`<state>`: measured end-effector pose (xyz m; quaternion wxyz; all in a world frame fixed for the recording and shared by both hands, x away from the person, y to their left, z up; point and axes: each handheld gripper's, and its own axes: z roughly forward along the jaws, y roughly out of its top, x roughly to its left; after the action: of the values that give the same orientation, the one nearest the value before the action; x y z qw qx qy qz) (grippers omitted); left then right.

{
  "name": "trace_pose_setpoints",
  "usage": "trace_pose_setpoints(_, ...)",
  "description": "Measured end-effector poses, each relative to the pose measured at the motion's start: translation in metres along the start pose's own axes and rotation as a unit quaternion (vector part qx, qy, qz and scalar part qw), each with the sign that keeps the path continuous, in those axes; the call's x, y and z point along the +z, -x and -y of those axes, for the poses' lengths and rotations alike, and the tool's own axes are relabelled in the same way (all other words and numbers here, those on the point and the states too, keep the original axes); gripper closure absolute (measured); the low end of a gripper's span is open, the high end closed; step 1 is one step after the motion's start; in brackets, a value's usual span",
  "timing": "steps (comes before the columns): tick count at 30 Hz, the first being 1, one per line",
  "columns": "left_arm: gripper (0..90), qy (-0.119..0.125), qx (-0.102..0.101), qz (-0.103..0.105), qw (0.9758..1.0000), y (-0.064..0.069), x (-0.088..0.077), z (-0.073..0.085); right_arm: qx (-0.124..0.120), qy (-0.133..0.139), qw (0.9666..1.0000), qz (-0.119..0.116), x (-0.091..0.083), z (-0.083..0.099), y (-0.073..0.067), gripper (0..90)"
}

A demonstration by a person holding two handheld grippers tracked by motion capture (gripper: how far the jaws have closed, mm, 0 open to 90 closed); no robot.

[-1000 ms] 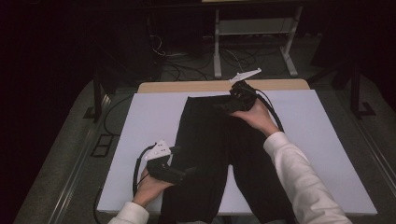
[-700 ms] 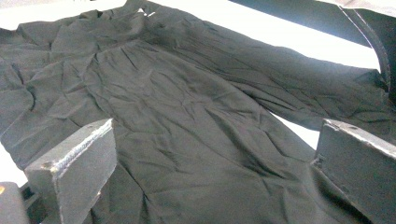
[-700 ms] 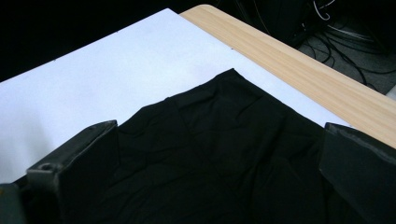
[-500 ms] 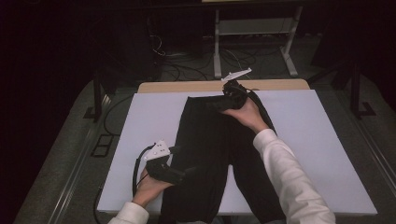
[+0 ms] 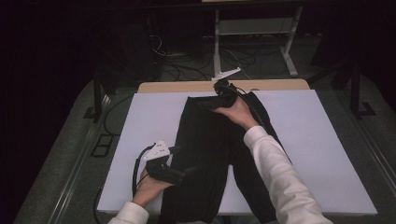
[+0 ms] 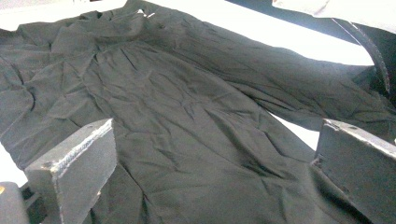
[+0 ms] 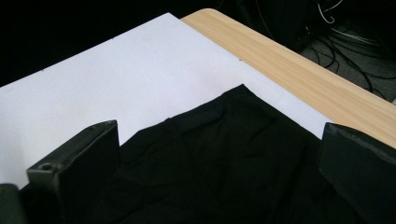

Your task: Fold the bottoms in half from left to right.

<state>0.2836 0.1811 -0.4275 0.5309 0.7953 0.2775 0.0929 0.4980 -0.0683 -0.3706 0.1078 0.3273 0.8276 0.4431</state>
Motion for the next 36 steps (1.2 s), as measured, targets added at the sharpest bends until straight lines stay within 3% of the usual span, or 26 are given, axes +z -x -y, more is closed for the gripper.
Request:
trace_pose_setpoints(19, 0.0, 0.008, -0.001, 0.000, 1.0000, 0.001, -0.002, 0.000, 0.017, 0.003, 0.9998, -0.004, 0.045, -0.007, -0.009, 0.0)
trace_pose_setpoints(36, 0.0, 0.015, -0.005, -0.001, 0.9999, -0.003, -0.005, 0.000, 0.040, -0.006, 0.9991, 0.011, 0.083, -0.001, -0.007, 0.0)
